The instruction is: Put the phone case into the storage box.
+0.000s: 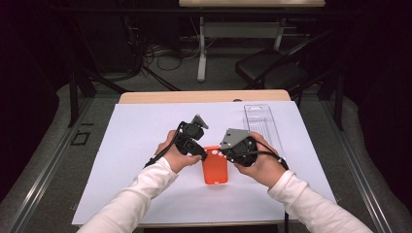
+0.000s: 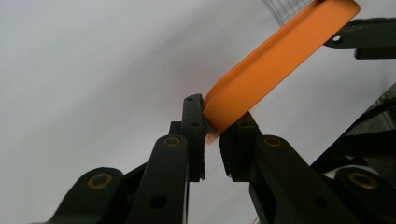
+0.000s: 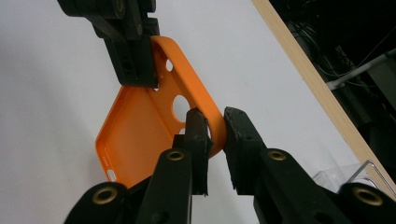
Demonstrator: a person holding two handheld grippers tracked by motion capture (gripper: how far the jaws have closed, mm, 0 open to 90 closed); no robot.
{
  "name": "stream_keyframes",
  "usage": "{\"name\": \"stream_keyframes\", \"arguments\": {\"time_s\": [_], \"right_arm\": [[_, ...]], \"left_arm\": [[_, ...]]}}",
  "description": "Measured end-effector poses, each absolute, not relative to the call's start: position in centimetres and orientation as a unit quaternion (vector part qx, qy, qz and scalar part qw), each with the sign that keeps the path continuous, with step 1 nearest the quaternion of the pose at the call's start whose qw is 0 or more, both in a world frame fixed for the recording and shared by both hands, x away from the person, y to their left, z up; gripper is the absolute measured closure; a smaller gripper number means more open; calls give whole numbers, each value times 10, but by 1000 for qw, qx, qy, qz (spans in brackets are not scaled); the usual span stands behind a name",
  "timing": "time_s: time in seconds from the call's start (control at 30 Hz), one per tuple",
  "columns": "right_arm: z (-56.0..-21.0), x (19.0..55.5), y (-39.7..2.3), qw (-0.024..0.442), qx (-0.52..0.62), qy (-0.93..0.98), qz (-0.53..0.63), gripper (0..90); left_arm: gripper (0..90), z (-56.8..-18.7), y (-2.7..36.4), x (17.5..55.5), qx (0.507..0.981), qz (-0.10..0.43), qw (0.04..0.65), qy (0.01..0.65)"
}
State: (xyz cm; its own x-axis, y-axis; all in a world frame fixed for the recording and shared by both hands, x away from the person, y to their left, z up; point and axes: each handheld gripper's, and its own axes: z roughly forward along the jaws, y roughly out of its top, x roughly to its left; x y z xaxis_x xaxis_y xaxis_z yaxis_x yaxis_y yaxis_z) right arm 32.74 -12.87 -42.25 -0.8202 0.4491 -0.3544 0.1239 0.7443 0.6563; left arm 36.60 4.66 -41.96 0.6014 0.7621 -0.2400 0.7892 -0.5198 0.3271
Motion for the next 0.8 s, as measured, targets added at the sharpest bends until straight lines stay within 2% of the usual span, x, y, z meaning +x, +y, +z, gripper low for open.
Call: {"name": "stream_keyframes", "arguments": {"time_s": [0.33, 0.7, 0.8], "right_arm": [[-422, 328, -131, 253, 164, 899, 319, 803], [-421, 332, -138, 259, 162, 893, 331, 803], [-420, 333, -140, 258, 162, 892, 333, 803]], "left_arm": [[741, -419, 48, 365, 871, -37, 218, 439], [621, -417, 52, 363, 877, -25, 247, 412], [622, -416, 55, 362, 877, -31, 256, 405]]}}
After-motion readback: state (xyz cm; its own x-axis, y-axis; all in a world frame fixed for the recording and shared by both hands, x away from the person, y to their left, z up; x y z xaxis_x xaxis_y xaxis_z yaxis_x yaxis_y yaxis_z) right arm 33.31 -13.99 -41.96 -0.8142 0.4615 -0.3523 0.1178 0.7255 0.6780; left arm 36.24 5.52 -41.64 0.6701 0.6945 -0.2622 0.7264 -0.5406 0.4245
